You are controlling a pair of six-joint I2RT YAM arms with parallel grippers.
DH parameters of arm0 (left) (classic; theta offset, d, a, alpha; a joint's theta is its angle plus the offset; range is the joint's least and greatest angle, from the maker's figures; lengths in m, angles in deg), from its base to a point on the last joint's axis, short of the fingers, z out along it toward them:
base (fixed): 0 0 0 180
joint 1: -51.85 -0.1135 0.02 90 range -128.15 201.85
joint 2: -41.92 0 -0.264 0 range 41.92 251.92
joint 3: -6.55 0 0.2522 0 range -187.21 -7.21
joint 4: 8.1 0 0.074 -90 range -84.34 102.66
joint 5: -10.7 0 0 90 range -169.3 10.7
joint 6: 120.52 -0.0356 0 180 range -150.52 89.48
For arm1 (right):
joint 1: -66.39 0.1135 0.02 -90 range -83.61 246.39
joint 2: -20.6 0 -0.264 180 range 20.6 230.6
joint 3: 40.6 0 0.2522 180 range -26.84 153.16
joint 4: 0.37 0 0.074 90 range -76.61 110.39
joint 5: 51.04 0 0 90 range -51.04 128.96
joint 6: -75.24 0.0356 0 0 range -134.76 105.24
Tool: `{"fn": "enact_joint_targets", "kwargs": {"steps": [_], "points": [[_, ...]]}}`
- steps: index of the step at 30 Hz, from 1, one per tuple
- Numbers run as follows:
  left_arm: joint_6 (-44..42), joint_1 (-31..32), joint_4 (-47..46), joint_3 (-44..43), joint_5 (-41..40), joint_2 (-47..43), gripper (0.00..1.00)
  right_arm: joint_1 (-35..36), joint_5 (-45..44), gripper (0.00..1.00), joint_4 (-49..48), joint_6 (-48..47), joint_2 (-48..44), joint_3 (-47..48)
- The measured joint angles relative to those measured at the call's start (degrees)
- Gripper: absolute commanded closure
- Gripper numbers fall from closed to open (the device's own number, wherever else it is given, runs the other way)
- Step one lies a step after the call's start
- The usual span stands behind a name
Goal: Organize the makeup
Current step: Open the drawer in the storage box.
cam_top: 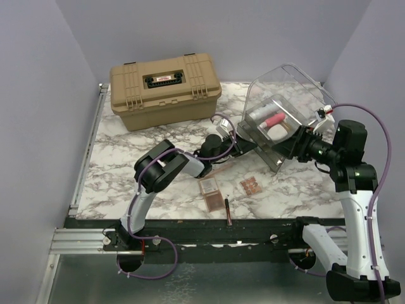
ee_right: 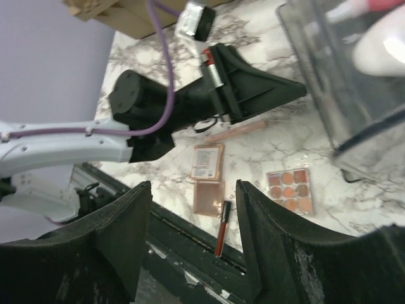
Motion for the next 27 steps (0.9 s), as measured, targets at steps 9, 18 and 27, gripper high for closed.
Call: {"fn": "enact_joint_targets", "kwargs": {"steps": [9, 18, 27], "points": [[-0.6, -0.7, 0.0, 3.7, 1.8, -2.6, 1.00, 0.0, -12.1, 0.39, -3.0, 1.4, 1.6, -1.0], [-1.2, -1.3, -0.1, 7.2, 3.2, -5.0, 1.00, 0.1, -17.1, 0.39, -4.3, 3.5, 2.0, -2.5], [-1.9, -2.4, 0.0, 8.0, 5.3, -5.7, 1.00, 0.0, -20.1, 0.39, -5.4, 4.4, 2.5, -2.8]]}}
